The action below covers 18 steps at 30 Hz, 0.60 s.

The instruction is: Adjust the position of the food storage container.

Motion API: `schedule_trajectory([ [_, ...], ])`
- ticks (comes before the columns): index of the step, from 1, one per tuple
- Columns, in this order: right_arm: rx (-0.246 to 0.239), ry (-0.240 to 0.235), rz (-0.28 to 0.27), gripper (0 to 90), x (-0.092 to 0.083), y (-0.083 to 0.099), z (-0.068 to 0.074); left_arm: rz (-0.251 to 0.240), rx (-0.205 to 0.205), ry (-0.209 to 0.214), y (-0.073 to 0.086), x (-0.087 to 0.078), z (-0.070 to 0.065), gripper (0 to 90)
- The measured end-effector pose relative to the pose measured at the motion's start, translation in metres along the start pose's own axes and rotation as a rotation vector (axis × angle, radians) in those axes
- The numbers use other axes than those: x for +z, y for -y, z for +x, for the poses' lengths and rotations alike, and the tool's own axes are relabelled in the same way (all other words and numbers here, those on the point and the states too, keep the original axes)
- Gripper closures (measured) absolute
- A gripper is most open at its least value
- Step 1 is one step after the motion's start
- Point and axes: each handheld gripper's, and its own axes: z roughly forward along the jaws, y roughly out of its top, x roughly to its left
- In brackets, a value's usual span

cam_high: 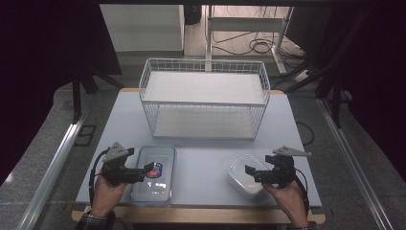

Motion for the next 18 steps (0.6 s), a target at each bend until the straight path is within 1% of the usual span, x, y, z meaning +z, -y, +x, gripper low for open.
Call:
schedule_trajectory([
  [2,-0.009,0.003,0.009,0.8,0.0017,0.0012,0.0006,-0.004,0.000,0.009,0.0015,0.0009,-0.0003,5.0],
  [4,-0.022,0.017,0.017,1.1,0.0032,0.0025,0.0007,0.006,0.005,0.013,0.0028,0.0023,-0.0006,4.6],
  [7,-0.041,0.028,0.023,3.3,0.0047,0.0038,0.0018,0.014,0.019,0.002,0.0037,0.0036,-0.0019,4.1],
  [9,-0.059,0.032,0.029,4.7,0.0060,0.0042,0.0030,0.012,0.026,0.005,0.0035,0.0040,-0.0024,3.7],
  [10,-0.061,0.028,0.032,5.1,0.0065,0.0045,0.0036,0.013,0.037,-0.001,0.0035,0.0041,-0.0033,3.7],
  [13,-0.082,0.048,0.030,8.4,0.0062,0.0046,0.0048,0.023,0.061,-0.012,0.0039,0.0055,-0.0051,3.4],
  [15,-0.085,0.049,0.026,9.7,0.0056,0.0044,0.0052,0.027,0.067,-0.014,0.0041,0.0060,-0.0057,3.3],
  [16,-0.088,0.048,0.018,13.1,0.0039,0.0037,0.0060,0.031,0.074,-0.016,0.0043,0.0068,-0.0064,3.1],
  [18,-0.093,0.055,0.014,16.0,0.0027,0.0033,0.0070,0.036,0.092,-0.024,0.0045,0.0077,-0.0081,3.0],
])
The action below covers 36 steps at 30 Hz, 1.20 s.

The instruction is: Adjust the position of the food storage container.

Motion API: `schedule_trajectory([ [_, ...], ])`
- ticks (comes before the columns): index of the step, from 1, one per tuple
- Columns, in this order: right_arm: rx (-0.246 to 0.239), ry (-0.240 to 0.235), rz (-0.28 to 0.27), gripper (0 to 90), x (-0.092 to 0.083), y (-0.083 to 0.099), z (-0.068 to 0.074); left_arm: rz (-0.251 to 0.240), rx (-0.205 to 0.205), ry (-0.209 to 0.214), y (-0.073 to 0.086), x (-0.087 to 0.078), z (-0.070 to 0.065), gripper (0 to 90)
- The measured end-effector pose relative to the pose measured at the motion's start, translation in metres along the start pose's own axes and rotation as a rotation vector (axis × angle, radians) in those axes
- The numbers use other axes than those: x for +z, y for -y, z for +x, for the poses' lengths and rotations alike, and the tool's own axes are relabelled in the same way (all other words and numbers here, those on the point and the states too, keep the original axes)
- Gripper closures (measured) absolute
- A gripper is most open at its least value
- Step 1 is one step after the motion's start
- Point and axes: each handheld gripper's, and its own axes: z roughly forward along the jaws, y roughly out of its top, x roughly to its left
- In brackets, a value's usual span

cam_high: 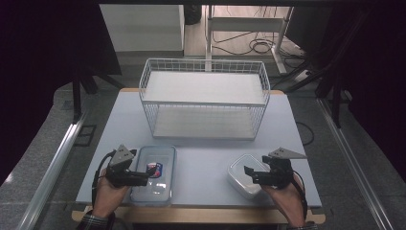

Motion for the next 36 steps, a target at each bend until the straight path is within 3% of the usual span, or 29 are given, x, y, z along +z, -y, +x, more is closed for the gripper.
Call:
schedule_trajectory([
  [8,-0.033,0.009,0.004,32.6,-0.003,-0.001,0.003,0.013,0.015,-0.007,0.000,0.002,-0.002,2.9],
  [9,-0.057,0.006,0.003,38.3,-0.004,-0.002,0.007,0.013,0.019,-0.007,0.000,0.002,-0.002,2.9],
  [13,-0.079,-0.013,0.005,46.8,-0.004,-0.004,0.014,0.014,0.022,-0.007,-0.001,0.002,-0.003,2.9],
  [17,-0.139,-0.059,0.026,60.0,-0.002,-0.007,0.031,0.011,0.023,-0.007,-0.001,0.001,-0.003,2.9],
  [21,-0.151,-0.082,0.040,69.2,0.001,-0.007,0.039,0.011,0.020,-0.005,-0.001,0.001,-0.002,3.0],
  [23,-0.162,-0.097,0.061,79.8,0.004,-0.007,0.046,0.016,0.019,-0.004,0.000,0.001,-0.002,3.0],
  [29,-0.178,-0.153,0.089,88.5,0.011,-0.005,0.058,0.015,0.018,0.001,0.000,0.002,-0.002,3.0],
  [34,-0.209,-0.195,0.126,88.9,0.015,-0.003,0.068,0.016,0.012,0.003,0.000,0.002,-0.001,3.0],
  [36,-0.225,-0.189,0.156,89.0,0.019,-0.001,0.069,0.016,0.013,0.002,0.000,0.002,-0.002,3.0],
])
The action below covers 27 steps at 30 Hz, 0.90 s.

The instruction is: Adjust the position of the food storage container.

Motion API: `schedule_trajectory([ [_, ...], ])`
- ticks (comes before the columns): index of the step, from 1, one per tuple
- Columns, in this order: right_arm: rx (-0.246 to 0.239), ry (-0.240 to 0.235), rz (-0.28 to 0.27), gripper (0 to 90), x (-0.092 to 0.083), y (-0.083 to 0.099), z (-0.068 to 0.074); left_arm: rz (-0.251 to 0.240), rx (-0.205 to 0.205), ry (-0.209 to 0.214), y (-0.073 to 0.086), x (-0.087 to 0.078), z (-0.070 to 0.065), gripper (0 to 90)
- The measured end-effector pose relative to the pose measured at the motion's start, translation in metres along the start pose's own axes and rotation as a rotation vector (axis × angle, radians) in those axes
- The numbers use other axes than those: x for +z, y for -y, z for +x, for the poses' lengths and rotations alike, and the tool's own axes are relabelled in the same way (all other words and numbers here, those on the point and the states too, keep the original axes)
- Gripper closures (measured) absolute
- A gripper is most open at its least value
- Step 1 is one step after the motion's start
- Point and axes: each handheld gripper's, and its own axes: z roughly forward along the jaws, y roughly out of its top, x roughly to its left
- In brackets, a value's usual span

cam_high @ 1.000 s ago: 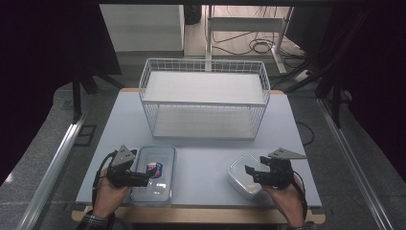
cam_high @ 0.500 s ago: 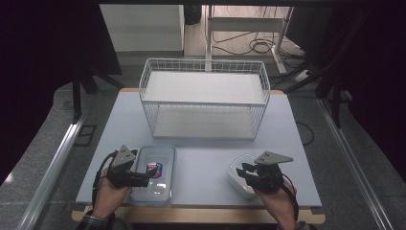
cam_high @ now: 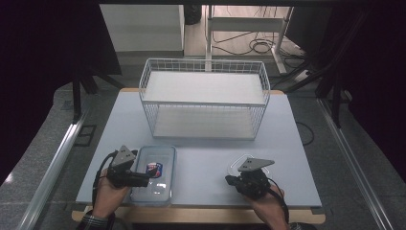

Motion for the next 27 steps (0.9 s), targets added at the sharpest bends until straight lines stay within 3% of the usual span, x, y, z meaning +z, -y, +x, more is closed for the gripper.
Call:
schedule_trajectory([
  [4,0.001,0.021,0.032,89.1,0.001,0.003,-0.004,0.004,0.004,0.004,0.000,0.000,0.000,3.0],
  [10,0.010,-0.005,0.026,89.1,-0.003,0.005,-0.011,0.005,0.000,0.002,0.000,0.001,0.000,3.0],
  [27,0.081,0.093,0.045,89.1,-0.031,0.020,-0.049,0.001,-0.012,0.007,0.002,0.000,0.002,3.0],
])
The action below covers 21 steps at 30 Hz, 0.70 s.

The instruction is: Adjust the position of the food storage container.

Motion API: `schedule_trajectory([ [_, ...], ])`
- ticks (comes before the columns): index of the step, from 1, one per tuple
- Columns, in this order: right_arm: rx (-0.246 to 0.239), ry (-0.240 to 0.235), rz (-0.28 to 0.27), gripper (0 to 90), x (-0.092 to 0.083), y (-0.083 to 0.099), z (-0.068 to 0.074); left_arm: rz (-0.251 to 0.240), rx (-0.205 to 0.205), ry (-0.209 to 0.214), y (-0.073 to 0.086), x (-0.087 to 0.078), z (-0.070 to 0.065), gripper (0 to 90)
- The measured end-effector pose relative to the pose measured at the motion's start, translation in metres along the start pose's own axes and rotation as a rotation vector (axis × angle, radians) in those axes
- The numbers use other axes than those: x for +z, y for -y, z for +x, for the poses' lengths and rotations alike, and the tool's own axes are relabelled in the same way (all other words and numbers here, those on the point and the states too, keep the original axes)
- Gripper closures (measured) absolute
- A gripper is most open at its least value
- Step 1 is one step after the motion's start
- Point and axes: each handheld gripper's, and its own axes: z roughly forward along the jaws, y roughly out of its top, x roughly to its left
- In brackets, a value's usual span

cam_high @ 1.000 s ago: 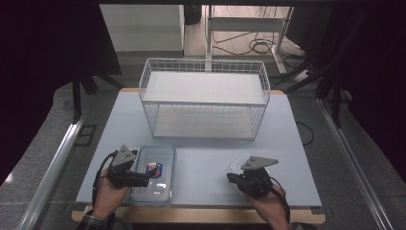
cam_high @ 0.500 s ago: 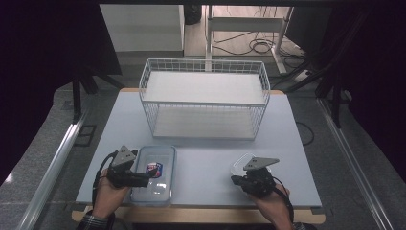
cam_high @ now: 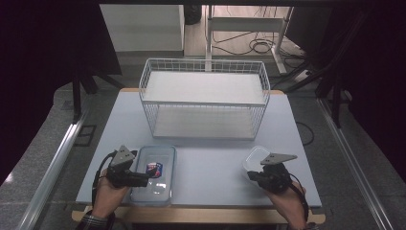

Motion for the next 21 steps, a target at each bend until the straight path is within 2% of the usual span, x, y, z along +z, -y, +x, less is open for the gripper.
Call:
schedule_trajectory([
  [3,0.027,0.012,-0.012,89.1,-0.009,0.004,-0.011,0.000,0.002,-0.001,0.000,0.000,0.000,3.0],
  [16,0.087,0.052,-0.004,89.1,-0.025,0.018,-0.034,0.001,-0.002,0.000,0.000,0.000,0.000,3.1],
  [21,0.113,0.085,-0.011,89.1,-0.032,0.024,-0.045,0.001,-0.002,0.001,0.000,0.000,0.000,3.1],
])
